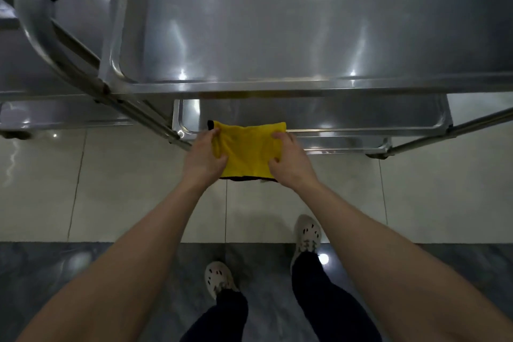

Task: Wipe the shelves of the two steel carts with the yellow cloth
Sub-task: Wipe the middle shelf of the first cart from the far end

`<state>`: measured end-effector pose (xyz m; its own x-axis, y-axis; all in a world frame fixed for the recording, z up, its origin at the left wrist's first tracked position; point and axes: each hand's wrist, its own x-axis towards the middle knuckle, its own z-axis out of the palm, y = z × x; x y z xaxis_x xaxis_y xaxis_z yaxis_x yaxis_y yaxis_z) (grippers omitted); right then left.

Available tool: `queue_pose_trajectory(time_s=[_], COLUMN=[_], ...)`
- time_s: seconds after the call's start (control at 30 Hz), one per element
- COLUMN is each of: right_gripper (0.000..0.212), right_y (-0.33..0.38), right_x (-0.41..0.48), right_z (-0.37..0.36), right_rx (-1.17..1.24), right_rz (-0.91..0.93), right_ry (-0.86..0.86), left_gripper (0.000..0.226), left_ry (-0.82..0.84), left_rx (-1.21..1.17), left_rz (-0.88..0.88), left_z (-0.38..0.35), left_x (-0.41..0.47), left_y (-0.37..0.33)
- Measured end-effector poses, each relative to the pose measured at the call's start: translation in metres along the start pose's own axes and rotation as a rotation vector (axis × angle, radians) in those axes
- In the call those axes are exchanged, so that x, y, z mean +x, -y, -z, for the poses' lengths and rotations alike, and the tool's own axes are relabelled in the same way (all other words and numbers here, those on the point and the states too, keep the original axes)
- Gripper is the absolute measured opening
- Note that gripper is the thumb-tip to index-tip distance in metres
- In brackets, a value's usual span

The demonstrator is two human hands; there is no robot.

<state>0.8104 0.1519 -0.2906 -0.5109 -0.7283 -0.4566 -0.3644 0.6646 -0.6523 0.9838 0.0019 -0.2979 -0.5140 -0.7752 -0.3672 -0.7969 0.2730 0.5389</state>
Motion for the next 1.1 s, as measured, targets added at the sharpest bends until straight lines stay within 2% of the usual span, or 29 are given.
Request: queue_pose_trajectory(time_s=[0.2, 0.33, 0.43, 0.47, 0.53, 0.6, 0.63, 0.73, 0.8, 0.87, 1.0, 1.1], right_gripper=[0.065, 0.059, 0.061, 0.062, 0.062, 0.067, 0.07, 0.076, 0.08, 0.086, 0.088, 0.089], right_y=[-0.012, -0.007, -0.006, -0.005, 0.0, 0.002, 0.001, -0.004, -0.007, -0.007, -0.002, 0.0], right_x=[0.059, 0.113, 0.15, 0.159, 0.174, 0.19, 0.197, 0.211, 0.215, 0.212, 0.2, 0.201], right_z=[-0.051, -0.079, -0.106, -0.117, -0.143, -0.169, -0.18, -0.192, -0.191, -0.189, -0.193, -0.191], right_rx=[-0.062, -0.086, -0.438, -0.518, -0.558, -0.614, -0.66, -0.706, -0.695, -0.697, -0.765, -0.73], right_rz=[0.027, 0.089, 0.139, 0.202, 0.356, 0.386, 0.373, 0.375, 0.404, 0.39, 0.32, 0.272], right_ry=[-0.08, -0.176, -0.287, -0.343, -0.408, -0.387, -0.39, -0.491, -0.535, -0.564, -0.61, -0.535], left_gripper=[0.072, 0.07, 0.068, 0.064, 0.046, 0.02, 0.015, 0.036, 0.048, 0.057, 0.048, 0.051], left_ry=[-0.034, -0.078, -0.107, -0.163, -0.39, -0.671, -0.81, -1.138, -1.238, -1.18, -0.769, -0.704], left_rx=[0.074, 0.037, 0.021, -0.006, -0.118, -0.234, -0.29, -0.447, -0.534, -0.647, -0.864, -0.907], left_rz=[-0.083, -0.141, -0.224, -0.26, -0.357, -0.444, -0.464, -0.434, -0.457, -0.449, -0.385, -0.35], left_z=[-0.021, -0.029, -0.037, -0.042, -0.054, -0.07, -0.077, -0.083, -0.07, -0.044, -0.011, -0.011], left_x=[0.06, 0.117, 0.152, 0.156, 0.155, 0.146, 0.142, 0.135, 0.139, 0.146, 0.166, 0.164], left_y=[0.043, 0.063, 0.085, 0.094, 0.115, 0.139, 0.153, 0.18, 0.181, 0.171, 0.166, 0.167])
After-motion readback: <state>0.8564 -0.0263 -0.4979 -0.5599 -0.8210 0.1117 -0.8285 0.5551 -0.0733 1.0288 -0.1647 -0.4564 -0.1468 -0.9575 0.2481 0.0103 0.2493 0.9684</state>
